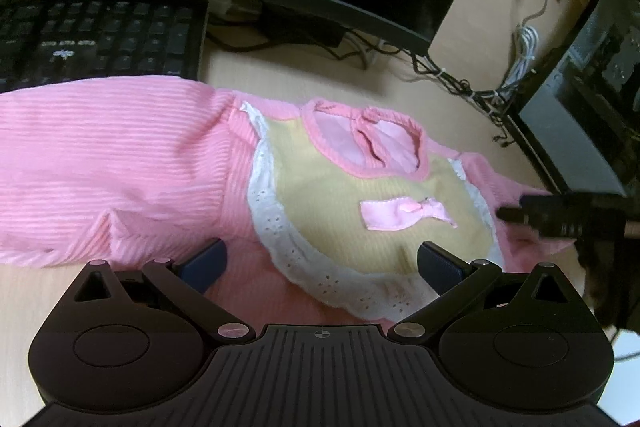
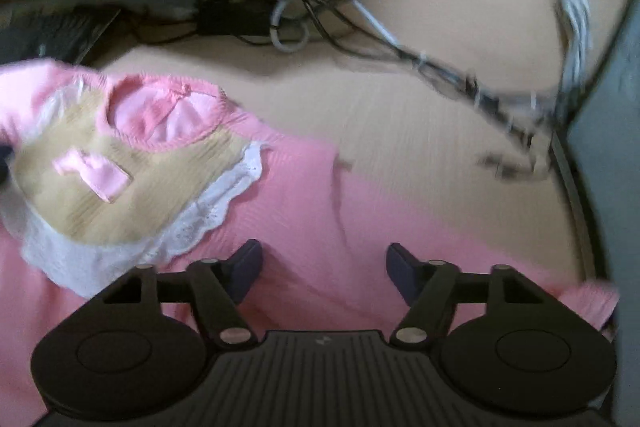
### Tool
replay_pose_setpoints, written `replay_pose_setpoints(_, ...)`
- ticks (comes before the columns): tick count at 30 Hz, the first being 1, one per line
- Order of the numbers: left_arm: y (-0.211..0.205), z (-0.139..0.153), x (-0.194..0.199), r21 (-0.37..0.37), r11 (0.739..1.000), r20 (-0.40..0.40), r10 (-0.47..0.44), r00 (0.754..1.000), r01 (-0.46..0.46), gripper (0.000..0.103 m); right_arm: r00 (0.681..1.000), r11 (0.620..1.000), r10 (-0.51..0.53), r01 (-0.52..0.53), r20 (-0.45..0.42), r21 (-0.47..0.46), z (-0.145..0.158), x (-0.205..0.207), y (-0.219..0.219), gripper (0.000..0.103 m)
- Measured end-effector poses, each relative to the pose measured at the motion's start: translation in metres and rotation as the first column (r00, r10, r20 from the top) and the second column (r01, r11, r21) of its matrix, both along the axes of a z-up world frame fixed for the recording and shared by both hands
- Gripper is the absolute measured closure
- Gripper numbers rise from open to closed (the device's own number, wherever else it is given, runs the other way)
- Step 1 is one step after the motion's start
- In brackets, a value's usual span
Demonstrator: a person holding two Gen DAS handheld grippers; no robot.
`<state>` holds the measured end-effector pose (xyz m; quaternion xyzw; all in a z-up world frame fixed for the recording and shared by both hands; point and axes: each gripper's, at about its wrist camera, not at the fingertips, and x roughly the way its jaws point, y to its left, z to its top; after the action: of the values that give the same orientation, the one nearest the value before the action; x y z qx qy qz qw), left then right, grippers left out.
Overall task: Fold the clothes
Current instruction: 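Grasp the sleeve cuff near the keyboard with the left tool, then fold the held sleeve across the bib with the left tool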
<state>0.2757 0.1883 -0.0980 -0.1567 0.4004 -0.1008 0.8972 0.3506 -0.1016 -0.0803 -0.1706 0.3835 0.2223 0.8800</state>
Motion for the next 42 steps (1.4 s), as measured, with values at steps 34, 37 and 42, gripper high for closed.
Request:
replay_pose_setpoints(34, 0.189, -0.003, -0.042, 0.185, 0.728, 0.085, 0.657, 0.749, -0.66, 0.048, 0.996, 0.971, -0.088, 0.093, -0.034, 0.221, 0.056, -0.106, 0.011, 0.01)
replay_pose_setpoints(37, 0.187, 0.007, -0.041, 0.142, 0.769, 0.099, 0.615, 0.782, -0.623, 0.084, 0.99, 0.961, -0.134, 0.139, -0.037, 0.238, 0.056, -0.106, 0.0, 0.01)
replay_pose_setpoints(42, 0.15, 0.071, -0.041, 0.04, 0.857, 0.264, 0.487, 0.832, -0.515, 0.085, 0.983, 0.948, -0.178, 0.185, -0.053, 0.258, 0.05, -0.106, -0.011, 0.01)
